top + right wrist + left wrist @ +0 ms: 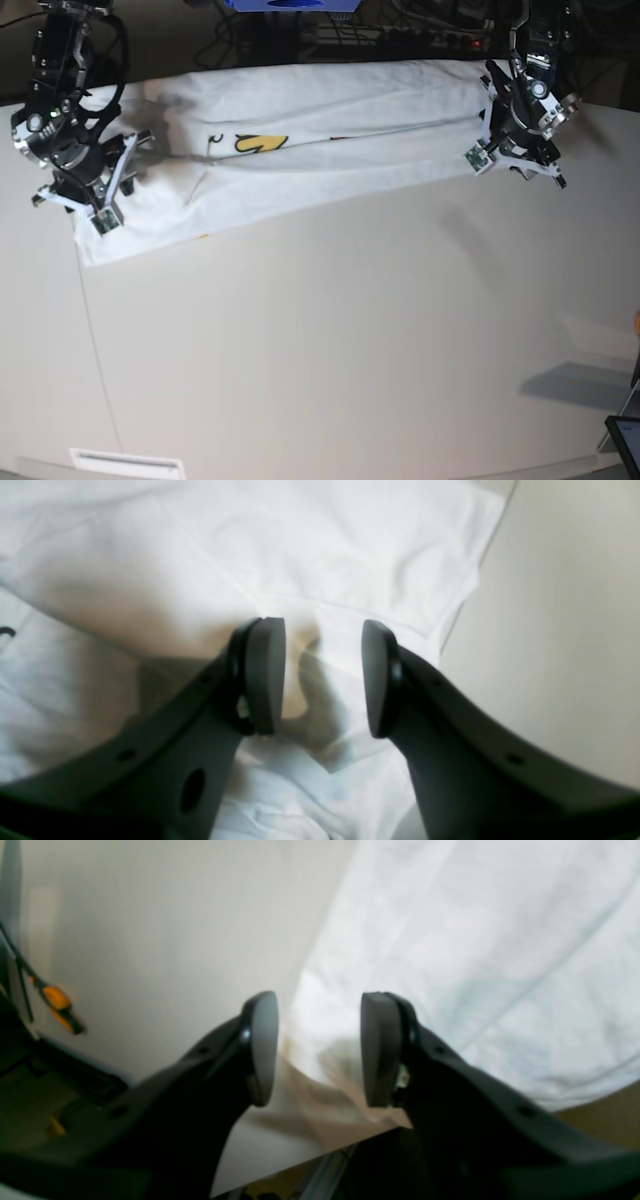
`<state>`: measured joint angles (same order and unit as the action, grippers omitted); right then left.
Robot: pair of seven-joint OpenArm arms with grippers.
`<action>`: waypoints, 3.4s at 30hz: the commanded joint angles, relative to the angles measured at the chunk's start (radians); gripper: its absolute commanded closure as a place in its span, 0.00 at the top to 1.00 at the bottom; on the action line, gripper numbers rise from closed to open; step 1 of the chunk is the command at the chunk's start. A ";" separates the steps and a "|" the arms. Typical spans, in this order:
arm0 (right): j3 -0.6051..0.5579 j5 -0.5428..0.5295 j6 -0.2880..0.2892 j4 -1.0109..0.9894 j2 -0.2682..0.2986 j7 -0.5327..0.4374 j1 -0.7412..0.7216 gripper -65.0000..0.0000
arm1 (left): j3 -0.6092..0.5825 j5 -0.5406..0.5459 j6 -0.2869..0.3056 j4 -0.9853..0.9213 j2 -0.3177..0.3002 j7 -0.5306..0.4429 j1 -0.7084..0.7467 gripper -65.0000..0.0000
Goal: Fold the T-shirt properly
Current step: 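Release the fabric and reposition both grippers along the folded edge, then press the left gripper onto the shirt and smooth the fold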
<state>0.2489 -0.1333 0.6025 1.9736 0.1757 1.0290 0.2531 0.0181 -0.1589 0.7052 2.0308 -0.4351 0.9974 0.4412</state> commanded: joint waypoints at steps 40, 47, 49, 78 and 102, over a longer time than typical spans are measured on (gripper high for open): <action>-0.023 -0.007 0.000 -0.618 0.127 -0.194 -0.246 0.39 | -0.313 -0.054 -0.007 -0.302 0.095 0.117 -0.347 0.42; -0.020 -0.007 0.000 -0.741 0.141 -0.264 -0.291 0.39 | -0.472 -0.054 -0.007 -0.362 0.152 0.196 -0.531 0.42; -0.018 -0.007 0.000 -0.773 0.143 -0.270 -0.315 0.39 | -0.496 -0.080 -0.007 -0.384 0.169 0.208 -0.566 0.42; 0.076 -0.007 -0.284 -0.825 0.233 -0.347 -0.332 0.39 | -0.527 -0.247 -0.007 -0.388 0.325 0.209 -0.571 0.42; 0.066 -0.007 -0.276 -0.603 0.281 -0.367 -0.323 0.39 | -0.521 -0.426 -0.007 -0.160 0.321 0.240 -0.586 0.42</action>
<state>0.3119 -0.1349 0.3302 1.3537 0.4343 0.6807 -0.0498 -0.5045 -0.5652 0.7052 1.8454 -0.1169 1.2350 -0.1272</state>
